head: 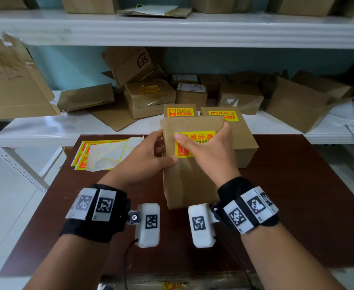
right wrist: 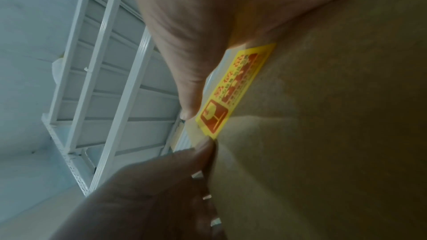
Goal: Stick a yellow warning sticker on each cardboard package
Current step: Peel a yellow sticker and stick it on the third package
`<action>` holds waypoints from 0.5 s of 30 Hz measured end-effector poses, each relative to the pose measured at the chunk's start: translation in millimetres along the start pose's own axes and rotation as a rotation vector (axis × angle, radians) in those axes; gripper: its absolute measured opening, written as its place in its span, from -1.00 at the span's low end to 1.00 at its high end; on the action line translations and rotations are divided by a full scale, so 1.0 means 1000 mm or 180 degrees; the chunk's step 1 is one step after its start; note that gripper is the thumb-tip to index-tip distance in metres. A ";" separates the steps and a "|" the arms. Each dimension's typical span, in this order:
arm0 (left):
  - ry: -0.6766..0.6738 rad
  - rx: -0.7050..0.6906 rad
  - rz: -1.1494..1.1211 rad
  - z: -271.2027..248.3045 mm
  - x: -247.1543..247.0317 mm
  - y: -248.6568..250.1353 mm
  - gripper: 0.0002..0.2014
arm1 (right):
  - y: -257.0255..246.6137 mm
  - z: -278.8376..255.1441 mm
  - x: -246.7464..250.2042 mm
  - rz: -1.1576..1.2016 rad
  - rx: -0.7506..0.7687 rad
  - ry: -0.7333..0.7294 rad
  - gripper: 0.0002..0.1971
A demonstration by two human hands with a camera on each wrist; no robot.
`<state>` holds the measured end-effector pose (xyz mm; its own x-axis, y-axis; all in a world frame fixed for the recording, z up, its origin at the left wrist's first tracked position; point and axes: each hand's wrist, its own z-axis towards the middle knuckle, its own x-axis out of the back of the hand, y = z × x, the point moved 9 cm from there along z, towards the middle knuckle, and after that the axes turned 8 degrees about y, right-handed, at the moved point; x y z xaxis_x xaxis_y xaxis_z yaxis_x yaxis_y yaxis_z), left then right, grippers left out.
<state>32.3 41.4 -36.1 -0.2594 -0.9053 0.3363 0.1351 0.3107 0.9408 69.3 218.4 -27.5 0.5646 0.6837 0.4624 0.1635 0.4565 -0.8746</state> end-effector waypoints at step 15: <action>-0.0019 0.0067 0.0111 -0.005 0.001 -0.001 -0.40 | 0.004 0.007 0.014 -0.0085 0.0158 0.0368 -0.38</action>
<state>36.2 38.5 -36.4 -0.2607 -0.8921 0.3690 0.1242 0.3480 0.9292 72.7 233.7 -23.5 0.6505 0.6020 0.4630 0.1412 0.5032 -0.8526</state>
